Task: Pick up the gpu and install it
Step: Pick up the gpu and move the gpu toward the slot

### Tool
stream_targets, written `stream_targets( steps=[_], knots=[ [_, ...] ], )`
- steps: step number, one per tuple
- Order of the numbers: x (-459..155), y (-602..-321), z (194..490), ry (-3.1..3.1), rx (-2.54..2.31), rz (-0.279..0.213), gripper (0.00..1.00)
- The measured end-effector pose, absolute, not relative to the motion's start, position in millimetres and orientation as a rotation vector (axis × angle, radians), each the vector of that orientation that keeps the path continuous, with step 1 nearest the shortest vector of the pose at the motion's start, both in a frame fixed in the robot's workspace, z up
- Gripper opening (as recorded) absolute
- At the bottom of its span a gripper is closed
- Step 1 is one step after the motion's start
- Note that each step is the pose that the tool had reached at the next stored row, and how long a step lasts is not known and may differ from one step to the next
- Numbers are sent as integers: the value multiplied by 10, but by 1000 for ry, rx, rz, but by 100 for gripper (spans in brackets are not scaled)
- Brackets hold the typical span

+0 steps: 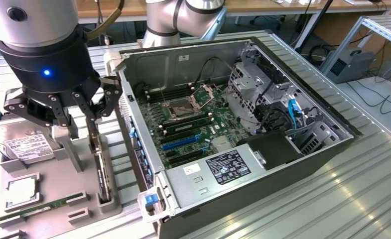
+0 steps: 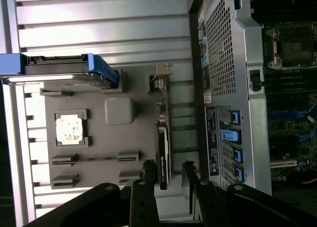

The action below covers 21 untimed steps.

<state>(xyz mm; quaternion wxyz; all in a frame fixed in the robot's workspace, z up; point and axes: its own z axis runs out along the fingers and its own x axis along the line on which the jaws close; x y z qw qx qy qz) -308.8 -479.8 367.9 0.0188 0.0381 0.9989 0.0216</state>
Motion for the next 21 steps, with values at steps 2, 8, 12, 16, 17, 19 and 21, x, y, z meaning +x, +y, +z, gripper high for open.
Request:
stream_targets(
  steps=[2,8,12,16,17,19,21],
  knots=[
    [-3088,-4798,3623,3101,118,67,36],
    [-3088,-4798,3405,3101,118,67,36],
    [-3088,-4797,3247,3102,119,67,36],
    [-3088,-4800,3244,3102,118,64,44],
    [-3088,-4800,3222,3102,119,64,44],
    [-3089,-4799,3117,3103,119,64,44],
    [-3088,-4800,3049,3104,119,64,44]
  ],
)
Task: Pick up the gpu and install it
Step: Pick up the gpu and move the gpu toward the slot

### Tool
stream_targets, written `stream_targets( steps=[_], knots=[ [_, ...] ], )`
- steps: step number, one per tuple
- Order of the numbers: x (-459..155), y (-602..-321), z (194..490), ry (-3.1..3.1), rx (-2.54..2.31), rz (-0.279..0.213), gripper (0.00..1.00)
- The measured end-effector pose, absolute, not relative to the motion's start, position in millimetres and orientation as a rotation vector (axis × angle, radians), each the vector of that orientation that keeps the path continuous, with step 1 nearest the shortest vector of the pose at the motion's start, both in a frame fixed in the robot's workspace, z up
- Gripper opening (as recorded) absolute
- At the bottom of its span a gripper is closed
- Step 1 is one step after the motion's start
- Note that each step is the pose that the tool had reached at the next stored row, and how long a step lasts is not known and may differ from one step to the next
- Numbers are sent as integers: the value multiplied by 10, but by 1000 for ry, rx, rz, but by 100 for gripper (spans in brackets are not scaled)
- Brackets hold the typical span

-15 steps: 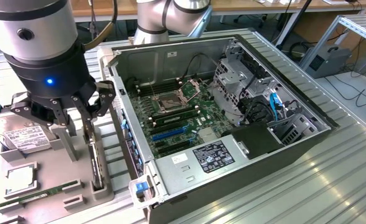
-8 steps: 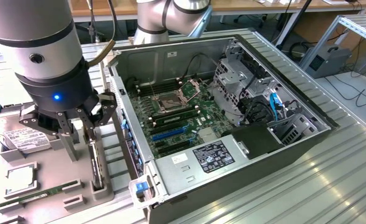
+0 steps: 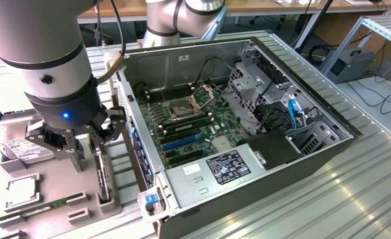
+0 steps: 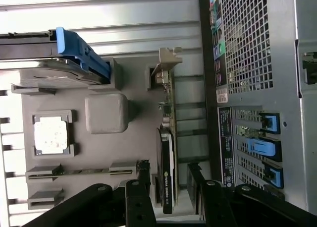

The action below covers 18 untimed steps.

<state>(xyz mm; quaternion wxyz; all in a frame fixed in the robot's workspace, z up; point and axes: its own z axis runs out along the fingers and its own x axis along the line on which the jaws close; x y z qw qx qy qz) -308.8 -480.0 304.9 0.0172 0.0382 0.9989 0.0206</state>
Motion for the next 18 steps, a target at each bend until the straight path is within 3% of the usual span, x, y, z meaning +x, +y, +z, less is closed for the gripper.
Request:
stream_targets(
  steps=[11,18],
  knots=[
    [-3088,-4800,2713,3111,119,64,44],
    [-3074,-4800,2696,3111,119,64,44]
  ],
)
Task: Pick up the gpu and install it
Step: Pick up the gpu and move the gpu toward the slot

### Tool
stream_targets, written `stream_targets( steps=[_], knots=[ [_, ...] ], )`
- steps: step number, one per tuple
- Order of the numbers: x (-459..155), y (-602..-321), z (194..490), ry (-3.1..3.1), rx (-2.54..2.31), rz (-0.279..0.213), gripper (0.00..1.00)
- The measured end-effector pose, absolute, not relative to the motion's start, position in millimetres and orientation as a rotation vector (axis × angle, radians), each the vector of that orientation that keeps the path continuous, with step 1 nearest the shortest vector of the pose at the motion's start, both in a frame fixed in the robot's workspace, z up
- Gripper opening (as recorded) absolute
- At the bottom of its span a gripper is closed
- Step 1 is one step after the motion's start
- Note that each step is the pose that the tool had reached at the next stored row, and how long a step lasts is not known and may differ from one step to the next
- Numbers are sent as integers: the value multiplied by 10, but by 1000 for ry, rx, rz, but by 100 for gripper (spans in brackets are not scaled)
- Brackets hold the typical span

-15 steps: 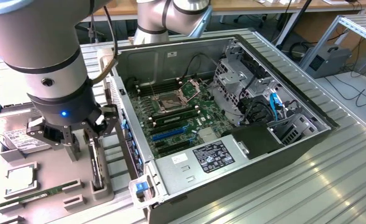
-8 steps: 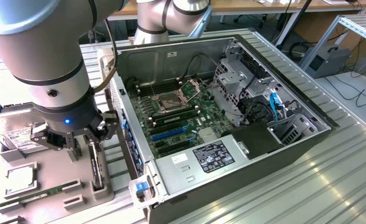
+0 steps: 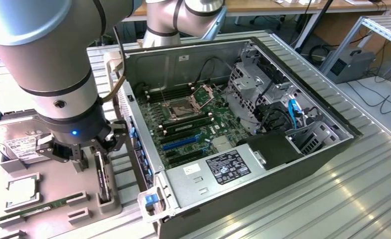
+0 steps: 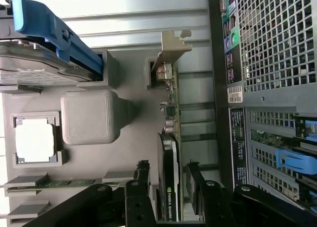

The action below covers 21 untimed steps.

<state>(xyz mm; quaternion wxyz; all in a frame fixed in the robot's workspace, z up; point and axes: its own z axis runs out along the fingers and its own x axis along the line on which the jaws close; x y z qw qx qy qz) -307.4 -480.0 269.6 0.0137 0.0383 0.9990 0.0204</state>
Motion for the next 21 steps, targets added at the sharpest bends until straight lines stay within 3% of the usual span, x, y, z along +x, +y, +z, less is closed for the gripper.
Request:
stream_targets(
  steps=[21],
  knots=[
    [-3061,-4800,2413,3112,119,63,44]
  ],
)
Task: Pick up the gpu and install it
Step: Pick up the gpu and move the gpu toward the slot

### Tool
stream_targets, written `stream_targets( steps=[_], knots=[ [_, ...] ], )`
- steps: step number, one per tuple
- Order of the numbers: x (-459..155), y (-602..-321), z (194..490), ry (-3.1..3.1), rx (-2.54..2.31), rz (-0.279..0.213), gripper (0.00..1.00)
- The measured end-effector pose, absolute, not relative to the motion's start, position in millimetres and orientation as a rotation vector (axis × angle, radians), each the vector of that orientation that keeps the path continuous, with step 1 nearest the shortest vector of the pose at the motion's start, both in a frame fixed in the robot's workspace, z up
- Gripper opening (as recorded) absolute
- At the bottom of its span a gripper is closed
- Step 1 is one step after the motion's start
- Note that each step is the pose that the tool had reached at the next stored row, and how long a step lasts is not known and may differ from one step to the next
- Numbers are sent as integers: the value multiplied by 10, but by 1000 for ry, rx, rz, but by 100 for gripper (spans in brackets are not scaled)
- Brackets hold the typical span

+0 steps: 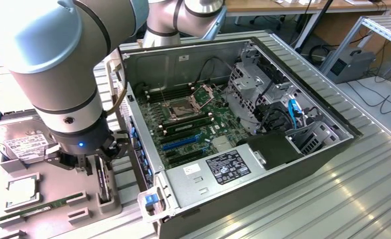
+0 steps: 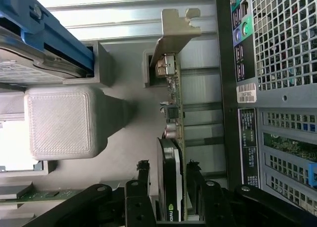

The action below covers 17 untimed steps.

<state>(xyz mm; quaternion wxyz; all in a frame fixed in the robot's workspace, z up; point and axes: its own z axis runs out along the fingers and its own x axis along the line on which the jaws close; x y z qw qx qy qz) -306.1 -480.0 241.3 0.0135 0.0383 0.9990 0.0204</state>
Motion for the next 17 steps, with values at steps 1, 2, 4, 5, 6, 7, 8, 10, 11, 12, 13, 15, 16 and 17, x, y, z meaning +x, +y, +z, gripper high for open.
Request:
stream_targets(
  steps=[1,2,4,5,6,7,8,10,11,12,13,15,16,17],
  knots=[
    [-3059,-4800,2412,3112,119,64,44],
    [-3058,-4800,2410,3112,119,63,44],
    [-3057,-4794,2403,3112,119,64,44],
    [-3058,-4788,2397,3112,120,64,44],
    [-3058,-4782,2393,3112,120,64,44],
    [-3058,-4774,2389,3112,120,64,44],
    [-3058,-4768,2387,3112,120,64,44],
    [-3058,-4763,2383,3112,120,64,44],
    [-3058,-4760,2384,3112,120,64,44],
    [-3058,-4756,2383,3112,120,63,44],
    [-3056,-4750,2381,3112,120,64,44],
    [-3055,-4746,2379,3112,120,63,44],
    [-3055,-4746,2378,3112,120,63,44],
    [-3055,-4745,2378,3112,120,63,44]
  ],
)
